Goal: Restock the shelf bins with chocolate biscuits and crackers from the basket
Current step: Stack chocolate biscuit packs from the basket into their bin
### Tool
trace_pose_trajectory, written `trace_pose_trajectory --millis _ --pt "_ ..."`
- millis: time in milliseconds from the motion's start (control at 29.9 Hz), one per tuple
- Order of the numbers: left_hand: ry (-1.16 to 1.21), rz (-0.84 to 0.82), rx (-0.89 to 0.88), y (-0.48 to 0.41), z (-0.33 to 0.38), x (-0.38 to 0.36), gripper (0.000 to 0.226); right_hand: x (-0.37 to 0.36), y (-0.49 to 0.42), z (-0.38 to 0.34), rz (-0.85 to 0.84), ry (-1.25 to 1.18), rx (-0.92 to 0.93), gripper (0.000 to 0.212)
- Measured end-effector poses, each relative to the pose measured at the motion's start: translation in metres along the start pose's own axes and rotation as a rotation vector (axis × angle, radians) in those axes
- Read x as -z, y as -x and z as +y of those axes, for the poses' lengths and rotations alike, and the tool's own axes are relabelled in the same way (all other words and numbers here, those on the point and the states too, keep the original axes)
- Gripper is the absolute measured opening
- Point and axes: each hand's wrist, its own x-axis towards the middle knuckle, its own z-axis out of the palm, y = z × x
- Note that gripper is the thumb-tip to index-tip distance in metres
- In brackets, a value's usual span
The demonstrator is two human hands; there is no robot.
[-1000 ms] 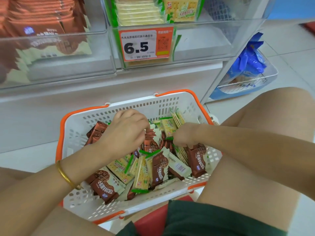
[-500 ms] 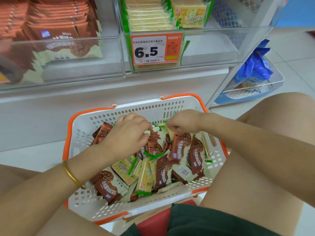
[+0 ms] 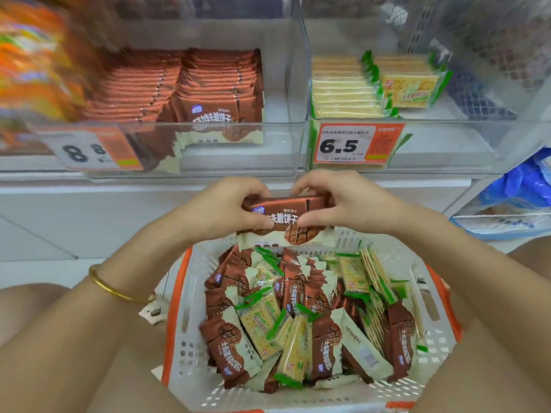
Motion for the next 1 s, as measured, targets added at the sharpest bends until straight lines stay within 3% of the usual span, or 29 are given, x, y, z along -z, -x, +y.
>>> trace_pose_trajectory --millis 67,134,267,334,401,468,568,769,869,1003 --pt "0.068 0.108 -0.037 0.009 0.003 0.018 0.022 0.008 -0.017 -0.025 -0.018 0.181 0.042 0.029" --pt "0.108 0.311 -0.083 0.015 0.002 0.036 0.029 0.022 -0.035 -0.048 0.038 0.213 0.083 0.027" --pt "0.200 0.875 -0.171 0.021 -0.012 0.064 0.051 0.061 -0.068 -0.085 0.307 0.088 0.121 0.024" --pt "0.016 1.020 -0.186 0.023 -0.019 0.070 0.046 0.074 -0.093 -0.091 0.451 0.061 0.114 0.022" --pt "-0.279 0.993 -0.189 0.023 -0.029 0.071 0.037 0.078 -0.122 -0.091 0.478 0.182 0.080 0.022" --pt "-0.439 0.883 -0.147 0.020 -0.036 0.067 0.035 0.070 -0.146 -0.088 0.358 0.361 0.022 0.025" --pt "-0.550 0.800 -0.072 0.018 -0.037 0.056 0.037 0.048 -0.169 -0.081 0.237 0.543 -0.014 0.028" --pt "-0.625 0.810 -0.091 0.019 -0.041 0.050 0.036 0.028 -0.183 -0.080 0.267 0.956 0.082 0.037" --pt "-0.641 0.793 -0.087 0.019 -0.041 0.050 0.037 0.026 -0.183 -0.075 0.228 0.987 0.080 0.048" --pt "-0.648 0.829 -0.120 0.019 -0.042 0.048 0.036 0.035 -0.167 -0.082 0.270 0.854 0.046 0.056"
